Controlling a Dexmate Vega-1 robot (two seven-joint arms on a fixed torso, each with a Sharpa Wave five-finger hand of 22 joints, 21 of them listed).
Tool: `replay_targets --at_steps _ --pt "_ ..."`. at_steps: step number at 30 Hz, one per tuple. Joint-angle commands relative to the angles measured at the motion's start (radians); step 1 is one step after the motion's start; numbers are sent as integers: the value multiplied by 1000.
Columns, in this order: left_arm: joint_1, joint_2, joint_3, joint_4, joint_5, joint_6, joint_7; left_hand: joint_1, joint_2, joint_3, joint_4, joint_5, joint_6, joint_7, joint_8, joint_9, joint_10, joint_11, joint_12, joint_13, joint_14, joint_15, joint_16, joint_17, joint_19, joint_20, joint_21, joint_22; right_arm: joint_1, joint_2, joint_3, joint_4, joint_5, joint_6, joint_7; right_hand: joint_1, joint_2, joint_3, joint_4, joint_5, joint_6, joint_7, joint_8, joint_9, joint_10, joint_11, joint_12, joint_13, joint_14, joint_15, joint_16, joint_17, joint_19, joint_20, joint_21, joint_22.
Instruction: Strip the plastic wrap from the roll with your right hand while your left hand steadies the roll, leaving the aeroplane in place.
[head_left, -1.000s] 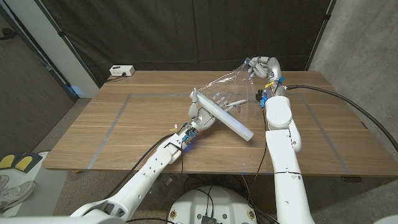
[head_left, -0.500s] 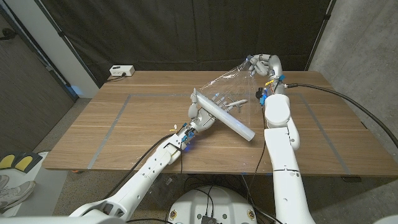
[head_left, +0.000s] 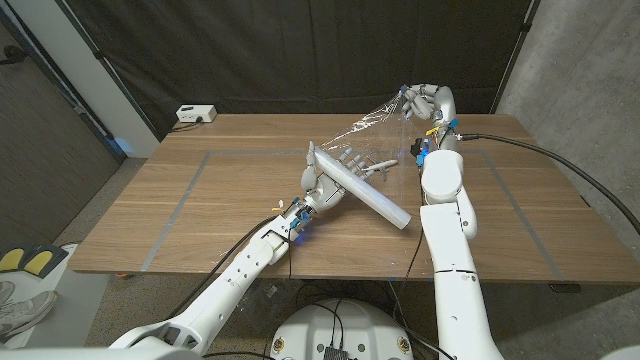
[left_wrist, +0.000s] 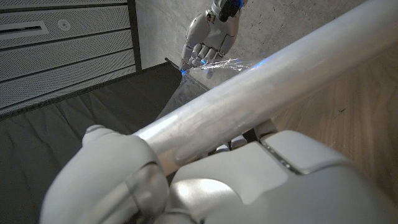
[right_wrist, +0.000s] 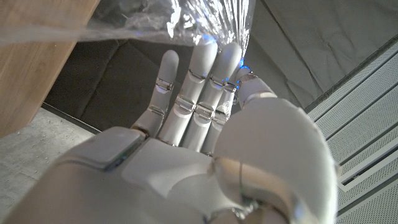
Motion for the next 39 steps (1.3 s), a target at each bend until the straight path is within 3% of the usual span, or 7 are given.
replay_targets --at_steps 1,5,8,12,17,24,39 --pt "40 10 -6 6 -16 20 -8 8 3 -9 -2 5 -237 -13 12 -1 3 -10 11 -1 19 -7 9 -1 25 0 11 1 -2 8 -23 -17 -19 -63 7 -23 4 3 8 2 10 -1 -12 -7 -20 -2 -12 4 -36 -24 -36 -36 -26 -49 8 -11" --pt "41 13 -9 6 -24 26 -13 10 6 -10 -2 6 -228 -14 14 -2 15 -13 15 -3 29 -11 10 -1 34 0 13 1 -8 3 -34 -30 -25 -86 22 -123 -10 -29 45 -22 -122 -28 -79 -33 -167 3 -107 -42 -108 -11 -166 -161 -78 -15 28 -49" --pt "38 15 -11 10 -38 45 -25 11 15 -9 -1 7 -215 -18 18 -3 27 -17 18 -5 39 -18 12 0 44 -1 15 1 -13 -2 -37 -40 -11 -98 49 -252 -36 -53 84 -57 -383 -30 -183 -82 -371 40 -252 -135 -274 41 -331 -284 -169 36 22 -110" --pt "31 13 -11 28 -57 70 -47 -4 80 3 22 13 -170 -54 29 -8 38 -33 15 -13 51 -23 10 3 64 1 16 1 -20 -7 -33 -48 24 -96 84 -414 -88 -101 122 -70 -758 -17 -183 -154 -684 109 -445 -234 -573 150 -525 -385 -342 116 -71 -162" --pt "23 17 -10 45 -67 94 -69 -23 130 9 40 17 -151 -81 30 -13 46 -36 14 -19 55 -23 7 5 62 2 10 1 -28 -10 -35 -38 43 -55 71 -546 -136 -158 147 -64 -988 -9 -174 -197 -979 196 -510 -321 -800 253 -664 -440 -492 173 -210 -168" --pt "17 15 -21 58 -101 140 -76 -93 258 43 78 41 -89 -102 31 -23 76 -38 15 -32 75 -12 6 8 54 0 3 4 -33 -7 -35 -28 56 -20 62 -586 -144 -176 160 -59 -985 -15 -163 -200 -1002 196 -499 -343 -824 255 -674 -452 -510 176 -243 -168" --pt "9 27 -51 67 -90 108 -47 -149 266 97 87 70 -57 -103 24 -28 98 -55 17 -40 94 -25 6 9 55 -2 5 7 -39 -1 -65 -25 18 2 38 -593 -133 -175 162 -55 -965 -16 -155 -201 -979 188 -485 -356 -804 238 -667 -459 -495 169 -254 -167"
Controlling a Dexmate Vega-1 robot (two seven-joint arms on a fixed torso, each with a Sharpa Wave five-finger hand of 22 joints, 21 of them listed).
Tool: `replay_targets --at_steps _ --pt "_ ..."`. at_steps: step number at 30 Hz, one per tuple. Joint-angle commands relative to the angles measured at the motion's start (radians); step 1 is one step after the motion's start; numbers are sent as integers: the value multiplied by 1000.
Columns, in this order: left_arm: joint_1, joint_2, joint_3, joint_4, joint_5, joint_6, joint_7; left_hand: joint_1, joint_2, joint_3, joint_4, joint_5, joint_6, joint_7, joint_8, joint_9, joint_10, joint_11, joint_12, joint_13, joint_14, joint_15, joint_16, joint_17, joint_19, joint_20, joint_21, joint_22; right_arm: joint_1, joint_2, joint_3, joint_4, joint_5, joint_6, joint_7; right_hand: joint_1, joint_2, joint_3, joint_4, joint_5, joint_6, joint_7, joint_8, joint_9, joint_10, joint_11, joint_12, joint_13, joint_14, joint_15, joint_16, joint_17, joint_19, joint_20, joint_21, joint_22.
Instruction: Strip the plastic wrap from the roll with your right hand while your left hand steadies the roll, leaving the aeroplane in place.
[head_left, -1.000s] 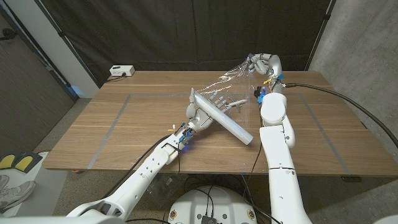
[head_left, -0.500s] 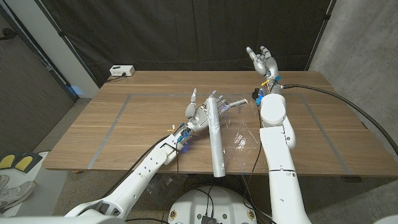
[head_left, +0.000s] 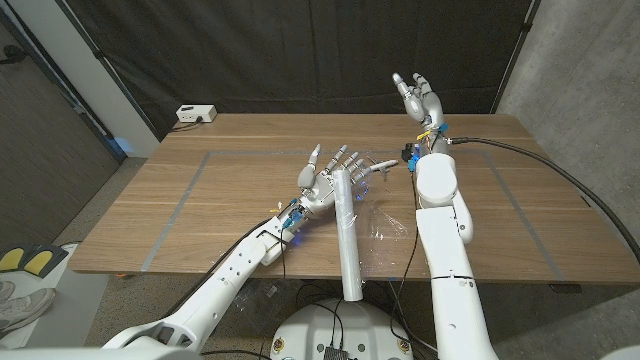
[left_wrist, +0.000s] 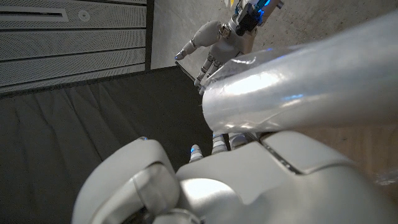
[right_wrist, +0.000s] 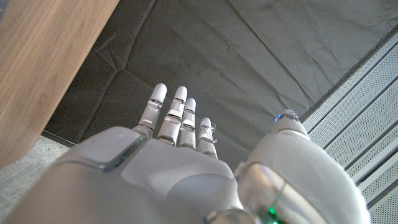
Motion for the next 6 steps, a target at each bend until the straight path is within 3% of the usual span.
replay_targets --at_steps 1,6 --pt "6 9 -24 64 7 -25 24 -4 -4 14 4 10 -61 -9 -4 -1 1 -3 4 2 1 -1 1 2 1 -6 -3 3 -6 4 -20 -1 -27 12 -12 -4 1 -2 0 7 11 3 7 2 13 -2 9 -2 7 -5 4 1 5 -6 -3 2" --pt "20 11 -33 50 13 -38 67 -22 -7 30 3 17 -83 -7 -19 -2 -10 1 -3 -1 -6 0 -4 2 -2 -6 -5 3 29 -8 7 60 30 78 -5 -2 5 0 -2 8 19 2 10 2 13 -4 10 -6 15 -10 7 -2 15 -8 -5 2"
